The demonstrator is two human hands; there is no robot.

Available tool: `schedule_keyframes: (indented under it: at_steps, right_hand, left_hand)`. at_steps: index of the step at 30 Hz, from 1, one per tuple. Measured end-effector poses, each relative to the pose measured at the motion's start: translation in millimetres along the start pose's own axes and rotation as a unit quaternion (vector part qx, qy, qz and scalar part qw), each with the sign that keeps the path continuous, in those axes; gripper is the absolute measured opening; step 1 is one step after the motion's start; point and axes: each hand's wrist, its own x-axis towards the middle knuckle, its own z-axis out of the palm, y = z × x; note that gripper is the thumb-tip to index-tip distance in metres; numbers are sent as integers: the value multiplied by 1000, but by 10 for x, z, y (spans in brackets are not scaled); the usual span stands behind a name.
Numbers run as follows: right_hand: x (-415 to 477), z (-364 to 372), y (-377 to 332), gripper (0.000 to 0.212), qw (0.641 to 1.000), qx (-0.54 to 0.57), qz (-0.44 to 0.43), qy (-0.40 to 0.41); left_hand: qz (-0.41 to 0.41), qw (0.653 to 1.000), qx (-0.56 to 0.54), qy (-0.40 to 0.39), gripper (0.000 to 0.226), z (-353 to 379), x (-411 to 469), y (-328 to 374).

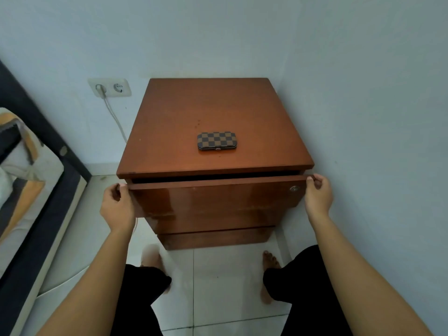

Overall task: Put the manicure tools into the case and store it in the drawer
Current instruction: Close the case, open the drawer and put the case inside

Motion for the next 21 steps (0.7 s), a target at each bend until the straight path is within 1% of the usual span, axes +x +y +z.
schedule_keyframes:
  at_steps: [5,9,15,19,21]
  right_hand:
    - [-326,-361,113,26,1000,6,7,7]
    - [-659,-683,275,25,1000,20,7,17]
    - [-1036,-976,451,26,998,49,5,49]
    - [-1045,-1026,468,26,998,47,-2,38]
    - [-1004,-1036,445,25,999,35,-24,15]
  left_hand:
    - [-13,1000,-3,-3,34,-335,-384,-63]
    - [-4,1000,11,2,38,-657,-772,-153]
    - [0,1000,-11,15,44,-921,-1192,-370]
    - [4,1000,3,8,45,-975,-1221,-366]
    - [26,999,27,12,43,-1000,-1177,-302]
